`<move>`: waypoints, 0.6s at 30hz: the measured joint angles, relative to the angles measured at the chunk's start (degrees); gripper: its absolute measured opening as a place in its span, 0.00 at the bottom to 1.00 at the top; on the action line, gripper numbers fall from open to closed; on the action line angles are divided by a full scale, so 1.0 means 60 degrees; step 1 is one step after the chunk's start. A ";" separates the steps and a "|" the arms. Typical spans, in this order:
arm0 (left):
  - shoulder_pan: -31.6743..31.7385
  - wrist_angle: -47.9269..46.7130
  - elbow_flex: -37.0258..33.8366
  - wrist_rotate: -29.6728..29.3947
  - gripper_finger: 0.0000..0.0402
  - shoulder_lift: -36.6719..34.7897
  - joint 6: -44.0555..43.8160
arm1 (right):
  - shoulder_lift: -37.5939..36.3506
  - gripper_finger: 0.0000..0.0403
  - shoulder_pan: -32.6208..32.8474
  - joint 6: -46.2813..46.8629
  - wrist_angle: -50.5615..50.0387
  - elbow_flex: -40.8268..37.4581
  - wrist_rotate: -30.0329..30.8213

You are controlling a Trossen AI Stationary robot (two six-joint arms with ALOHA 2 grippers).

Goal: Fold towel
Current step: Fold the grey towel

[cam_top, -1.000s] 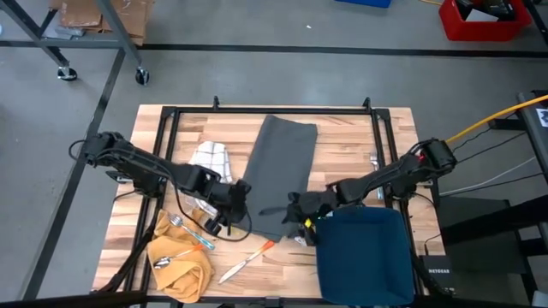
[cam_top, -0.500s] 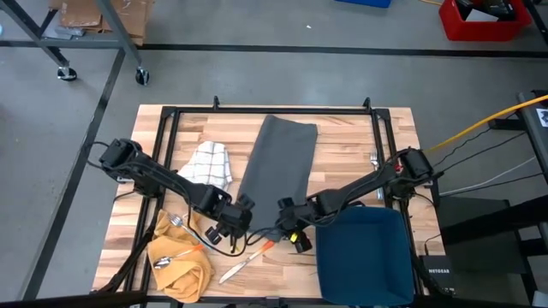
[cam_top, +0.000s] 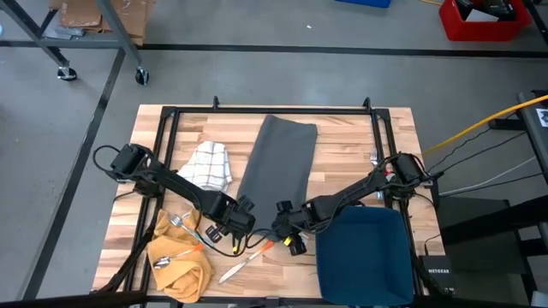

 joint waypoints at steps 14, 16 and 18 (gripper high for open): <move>0.0004 0.0586 0.0029 -0.0044 0.41 0.0837 -0.0524 | 0.0238 0.58 0.0057 0.0450 0.0066 -0.0004 0.0259; 0.0006 0.0788 0.0029 -0.0045 0.36 0.0840 -0.0802 | 0.0238 0.54 0.0053 0.0452 0.0085 -0.0004 0.0261; 0.0004 0.0822 0.0027 -0.0031 0.28 0.0836 -0.1062 | 0.0238 0.48 0.0053 0.0452 0.0092 -0.0004 0.0253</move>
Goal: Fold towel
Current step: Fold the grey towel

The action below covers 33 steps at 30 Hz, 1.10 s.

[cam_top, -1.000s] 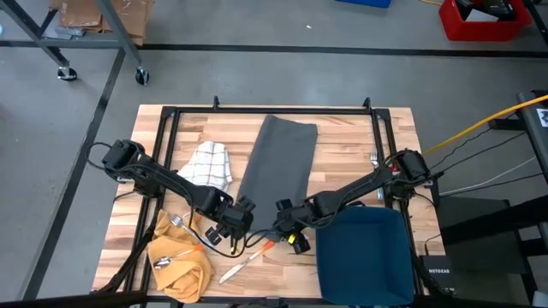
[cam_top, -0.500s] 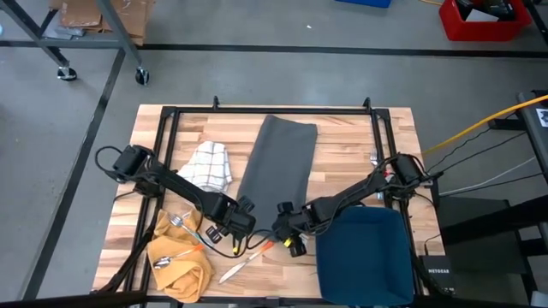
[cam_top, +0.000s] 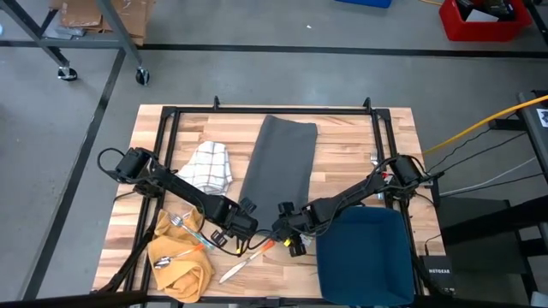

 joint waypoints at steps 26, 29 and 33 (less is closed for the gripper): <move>-0.1100 -0.1319 -0.0047 0.1476 0.00 -0.2306 -0.2770 | 0.0000 0.01 0.0269 0.2253 0.0232 0.1960 -0.2355; -0.1247 -0.1381 -0.0041 0.1741 0.00 -0.2809 -0.3206 | -0.0004 0.02 0.0425 0.1959 -0.1052 0.2839 -0.1951; -0.1315 -0.1379 0.0057 0.1797 0.00 -0.3495 -0.3757 | -0.0007 0.01 0.0579 0.1927 -0.3020 0.3994 -0.1064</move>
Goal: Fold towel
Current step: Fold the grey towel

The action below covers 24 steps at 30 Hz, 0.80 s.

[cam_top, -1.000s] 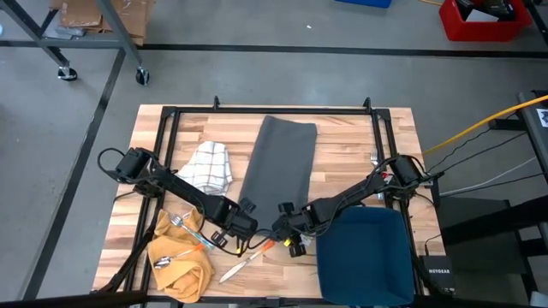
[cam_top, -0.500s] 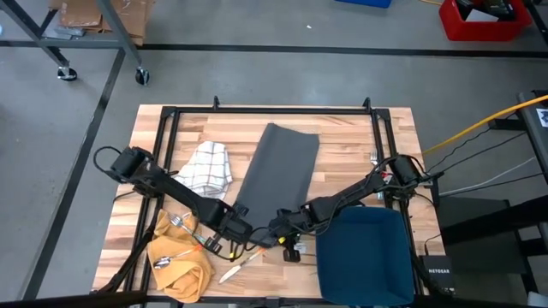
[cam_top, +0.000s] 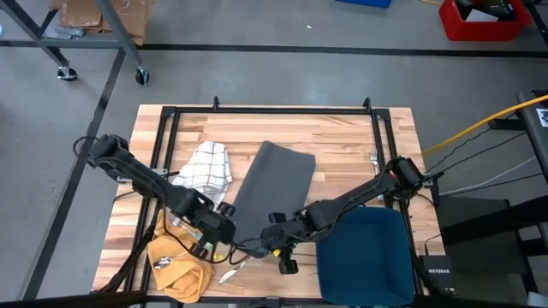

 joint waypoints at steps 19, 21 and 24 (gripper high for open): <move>0.2161 0.0562 0.0492 -0.3297 0.00 -0.0604 0.0663 | -0.0004 0.02 -0.0295 0.0390 -0.5619 0.1755 0.3481; 0.2491 0.0562 0.0493 -0.3297 0.00 -0.0558 0.0870 | -0.0004 0.02 -0.0356 0.0406 -0.5926 0.1755 0.3663; 0.2936 0.0567 0.0492 -0.3286 0.00 -0.0491 0.0994 | -0.0004 0.02 -0.0440 0.0408 -0.6202 0.1755 0.3785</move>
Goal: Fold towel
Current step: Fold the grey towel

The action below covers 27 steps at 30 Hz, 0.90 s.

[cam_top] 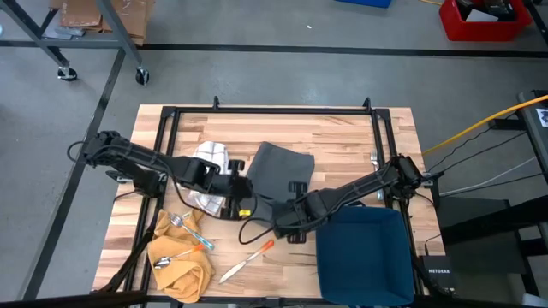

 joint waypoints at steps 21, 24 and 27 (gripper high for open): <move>0.1283 0.0016 0.0004 -0.0539 0.10 0.1611 0.0803 | 0.0000 0.26 -0.1181 -0.0871 -0.0115 -0.0897 0.0500; 0.1425 0.0040 0.0004 -0.0827 0.18 0.1964 0.1031 | 0.0000 0.35 -0.1404 -0.0878 0.0004 -0.1259 0.0702; 0.1602 0.0249 0.0004 -0.0888 0.26 0.2391 0.1016 | 0.0000 0.42 -0.1599 -0.0874 0.0288 -0.1609 0.0632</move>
